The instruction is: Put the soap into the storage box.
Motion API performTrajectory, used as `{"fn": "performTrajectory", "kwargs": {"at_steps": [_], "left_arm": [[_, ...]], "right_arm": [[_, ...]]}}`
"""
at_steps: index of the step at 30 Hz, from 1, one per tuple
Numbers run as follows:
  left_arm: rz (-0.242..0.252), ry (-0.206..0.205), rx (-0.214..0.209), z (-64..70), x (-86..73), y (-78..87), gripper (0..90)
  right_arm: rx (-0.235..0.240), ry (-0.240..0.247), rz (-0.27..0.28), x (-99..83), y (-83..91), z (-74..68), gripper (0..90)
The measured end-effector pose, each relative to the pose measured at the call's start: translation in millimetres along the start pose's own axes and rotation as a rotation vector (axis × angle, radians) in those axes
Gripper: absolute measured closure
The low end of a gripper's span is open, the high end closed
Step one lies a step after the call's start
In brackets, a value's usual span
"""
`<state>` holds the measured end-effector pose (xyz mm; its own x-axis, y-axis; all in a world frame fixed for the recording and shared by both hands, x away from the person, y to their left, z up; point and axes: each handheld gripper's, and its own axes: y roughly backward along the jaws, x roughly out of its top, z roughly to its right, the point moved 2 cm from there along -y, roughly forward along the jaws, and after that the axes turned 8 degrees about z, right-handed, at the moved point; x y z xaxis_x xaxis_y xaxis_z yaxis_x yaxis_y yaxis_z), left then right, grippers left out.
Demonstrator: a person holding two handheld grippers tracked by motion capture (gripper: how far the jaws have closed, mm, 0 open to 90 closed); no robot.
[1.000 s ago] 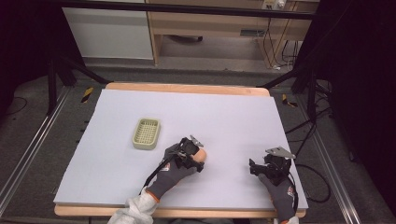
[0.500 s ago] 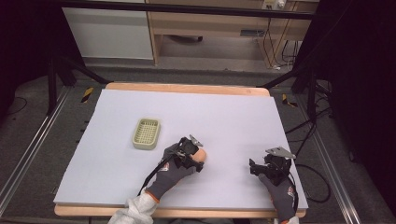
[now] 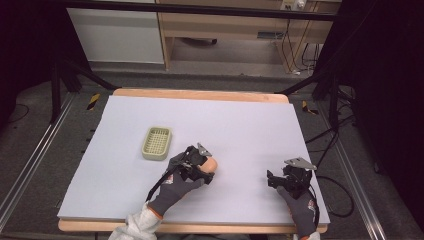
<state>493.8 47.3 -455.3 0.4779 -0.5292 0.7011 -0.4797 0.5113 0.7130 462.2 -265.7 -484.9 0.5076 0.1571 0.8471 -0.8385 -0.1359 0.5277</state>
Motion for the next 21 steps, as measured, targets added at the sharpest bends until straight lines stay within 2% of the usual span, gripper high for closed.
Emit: {"fn": "performTrajectory", "kwargs": {"at_steps": [21], "left_arm": [[0.019,0.039,0.019,-23.9,-17.7,32.5,31.0]], "right_arm": [[0.001,-0.003,-0.004,-0.4,0.0,-0.4,5.9]]}}
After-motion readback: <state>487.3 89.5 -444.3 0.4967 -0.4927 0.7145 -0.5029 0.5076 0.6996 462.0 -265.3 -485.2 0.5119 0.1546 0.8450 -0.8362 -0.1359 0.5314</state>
